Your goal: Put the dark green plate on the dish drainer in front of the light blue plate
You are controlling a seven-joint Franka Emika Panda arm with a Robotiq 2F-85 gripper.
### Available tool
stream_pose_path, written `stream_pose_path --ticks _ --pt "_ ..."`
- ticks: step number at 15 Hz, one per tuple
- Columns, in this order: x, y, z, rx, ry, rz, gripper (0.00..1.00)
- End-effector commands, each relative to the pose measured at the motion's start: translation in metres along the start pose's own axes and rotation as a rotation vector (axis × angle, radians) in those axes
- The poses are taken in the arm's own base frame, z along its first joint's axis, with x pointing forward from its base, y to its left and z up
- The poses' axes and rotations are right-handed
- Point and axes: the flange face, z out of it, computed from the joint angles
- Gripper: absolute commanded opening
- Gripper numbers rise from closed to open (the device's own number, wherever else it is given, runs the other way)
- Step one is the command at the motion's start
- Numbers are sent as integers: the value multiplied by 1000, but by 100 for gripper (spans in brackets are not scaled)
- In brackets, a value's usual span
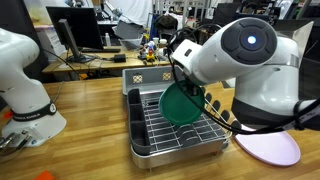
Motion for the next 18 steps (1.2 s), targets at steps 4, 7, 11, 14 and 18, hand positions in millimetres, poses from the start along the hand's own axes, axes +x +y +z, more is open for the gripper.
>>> stream_pose_path --ticks 4,7,11,14,18 --pt "-5 9 0 47 17 22 95" --pt "-10 15 -1 51 30 43 100" --pt "-18 25 0 65 37 76 100" --pt "-24 32 -3 68 62 108 100" --pt "-36 44 -2 94 79 164 100"
